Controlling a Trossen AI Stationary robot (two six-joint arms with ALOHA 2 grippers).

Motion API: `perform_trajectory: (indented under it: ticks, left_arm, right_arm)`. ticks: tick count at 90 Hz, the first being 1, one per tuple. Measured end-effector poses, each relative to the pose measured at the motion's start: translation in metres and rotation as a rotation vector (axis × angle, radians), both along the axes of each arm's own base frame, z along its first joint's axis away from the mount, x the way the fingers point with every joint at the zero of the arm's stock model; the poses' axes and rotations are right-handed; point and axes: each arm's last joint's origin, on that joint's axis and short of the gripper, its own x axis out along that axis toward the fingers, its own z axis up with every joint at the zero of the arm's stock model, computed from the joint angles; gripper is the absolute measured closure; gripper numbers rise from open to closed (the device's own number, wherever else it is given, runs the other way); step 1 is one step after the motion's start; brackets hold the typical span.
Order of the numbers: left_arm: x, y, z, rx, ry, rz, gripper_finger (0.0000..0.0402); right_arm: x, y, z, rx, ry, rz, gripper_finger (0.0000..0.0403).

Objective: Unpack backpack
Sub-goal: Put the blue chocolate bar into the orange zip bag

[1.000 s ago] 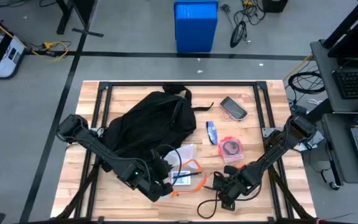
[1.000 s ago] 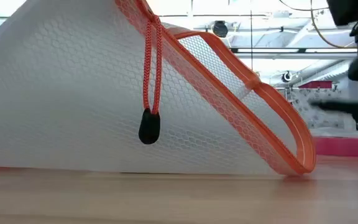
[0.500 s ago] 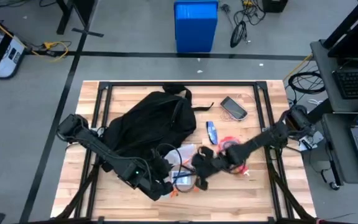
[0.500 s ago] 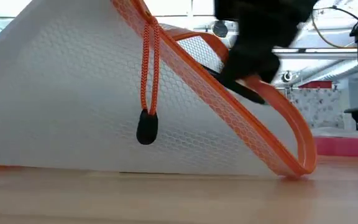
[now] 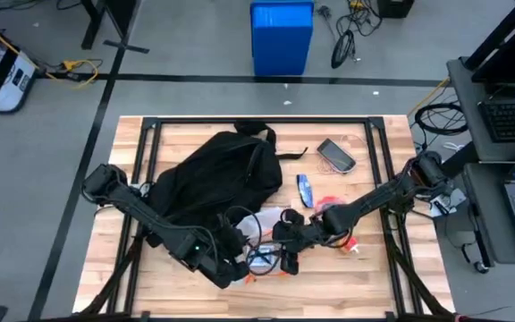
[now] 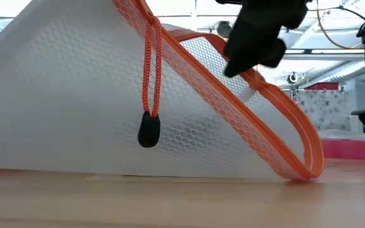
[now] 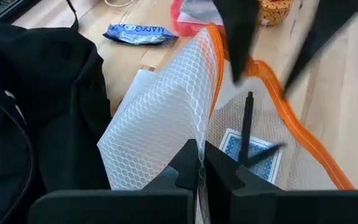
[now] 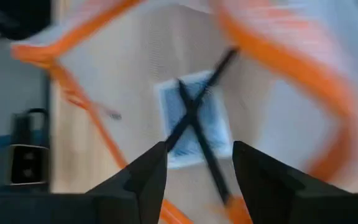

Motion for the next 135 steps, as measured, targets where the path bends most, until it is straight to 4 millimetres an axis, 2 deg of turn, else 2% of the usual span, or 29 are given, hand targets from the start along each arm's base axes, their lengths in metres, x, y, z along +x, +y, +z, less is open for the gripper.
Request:
perform_trajectory:
  ticks: [13, 22, 30, 41, 46, 52, 62, 79, 99, 110, 122, 135]
  left_arm:
    - [0.0, 0.0, 0.0, 0.001, -0.001, 0.002, 0.0402]
    - [0.0, 0.0, 0.0, 0.002, -0.001, 0.003, 0.0402]
    - [0.0, 0.0, 0.0, -0.001, -0.002, 0.004, 0.0402]
    - [0.0, 0.0, 0.0, -0.001, -0.002, 0.005, 0.0402]
    - [0.0, 0.0, 0.0, -0.002, -0.002, 0.005, 0.0402]
    - [0.0, 0.0, 0.0, -0.002, -0.002, 0.005, 0.0402]
    - [0.001, 0.002, 0.0, -0.005, -0.001, 0.007, 0.0402]
    - [0.0, 0.0, 0.0, -0.026, 0.012, -0.009, 0.0402]
    - [-0.006, -0.011, -0.001, -0.061, 0.021, -0.044, 0.0402]
    - [-0.009, -0.014, -0.001, -0.062, 0.021, -0.053, 0.0402]
    - [-0.009, -0.014, -0.001, -0.047, 0.027, -0.063, 0.0402]
    - [-0.008, -0.013, -0.001, -0.021, 0.038, -0.082, 0.0402]
  right_arm:
    - [-0.007, -0.014, 0.029, -0.222, 0.106, -0.206, 0.0241]
    - [-0.01, -0.032, 0.051, -0.308, 0.177, -0.326, 0.0242]
    - [-0.004, -0.036, 0.072, -0.288, 0.142, -0.297, 0.0242]
    - [-0.002, -0.021, 0.101, -0.257, 0.058, -0.193, 0.0242]
    - [-0.008, -0.022, 0.111, -0.296, 0.061, -0.223, 0.0242]
    - [-0.014, -0.032, 0.113, -0.376, 0.097, -0.322, 0.0242]
    - [-0.024, -0.057, 0.103, -0.405, 0.264, -0.469, 0.0242]
    - [-0.029, -0.092, 0.06, -0.379, 0.487, -0.543, 0.0242]
    - [-0.021, -0.133, -0.003, -0.237, 0.499, -0.535, 0.0242]
    - [-0.03, -0.156, -0.028, -0.21, 0.536, -0.593, 0.0242]
    - [-0.035, -0.17, -0.046, -0.132, 0.534, -0.613, 0.0242]
    - [-0.031, -0.168, -0.057, -0.04, 0.464, -0.58, 0.0222]
